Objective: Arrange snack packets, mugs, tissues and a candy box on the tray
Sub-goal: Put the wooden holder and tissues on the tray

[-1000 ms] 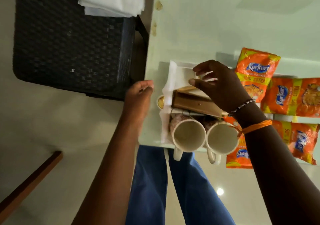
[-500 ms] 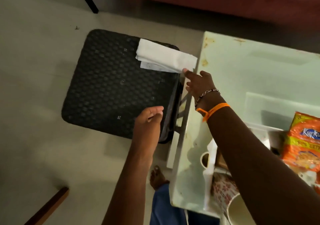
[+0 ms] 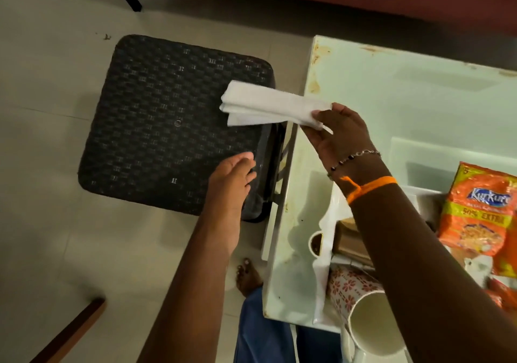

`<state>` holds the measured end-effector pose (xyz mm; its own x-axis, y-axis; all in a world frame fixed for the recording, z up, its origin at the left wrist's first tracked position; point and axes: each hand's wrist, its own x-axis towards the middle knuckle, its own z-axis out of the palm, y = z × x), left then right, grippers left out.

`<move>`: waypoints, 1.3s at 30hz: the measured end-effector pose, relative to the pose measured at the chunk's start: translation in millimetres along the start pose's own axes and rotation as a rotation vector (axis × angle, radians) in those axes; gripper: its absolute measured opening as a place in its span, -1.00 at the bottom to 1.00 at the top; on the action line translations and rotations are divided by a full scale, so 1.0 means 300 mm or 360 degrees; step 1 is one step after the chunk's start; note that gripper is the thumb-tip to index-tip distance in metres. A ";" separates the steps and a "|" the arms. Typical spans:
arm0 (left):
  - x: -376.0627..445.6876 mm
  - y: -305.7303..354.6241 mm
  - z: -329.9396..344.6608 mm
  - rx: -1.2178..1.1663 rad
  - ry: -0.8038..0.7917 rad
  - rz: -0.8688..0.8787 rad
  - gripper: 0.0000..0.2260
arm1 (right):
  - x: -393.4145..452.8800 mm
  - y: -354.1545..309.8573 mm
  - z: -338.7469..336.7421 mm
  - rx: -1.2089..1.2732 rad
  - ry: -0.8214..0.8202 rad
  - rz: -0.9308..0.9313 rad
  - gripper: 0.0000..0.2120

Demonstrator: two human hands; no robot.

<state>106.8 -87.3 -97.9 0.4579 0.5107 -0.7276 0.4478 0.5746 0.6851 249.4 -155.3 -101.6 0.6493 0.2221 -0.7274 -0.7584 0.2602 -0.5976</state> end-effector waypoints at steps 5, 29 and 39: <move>-0.050 -0.034 0.061 -0.0396 -0.0188 -0.0189 -0.55 | -0.171 -0.073 -0.232 0.0205 -0.0132 0.0105 -0.80; -0.307 -0.310 0.360 0.0300 -0.0028 -0.0204 -0.87 | -0.404 -0.178 -0.818 -0.0965 0.0184 0.0157 -0.75; -0.314 -0.325 0.385 0.0735 0.0093 -0.0130 -0.77 | -0.366 -0.164 -0.832 -0.1208 0.0115 0.0144 -0.74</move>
<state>108.7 -265.2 -92.3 0.3692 0.5185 -0.7713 0.7811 0.2766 0.5598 201.4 -427.2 -76.5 0.5972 0.1428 -0.7893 -0.6566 -0.4782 -0.5833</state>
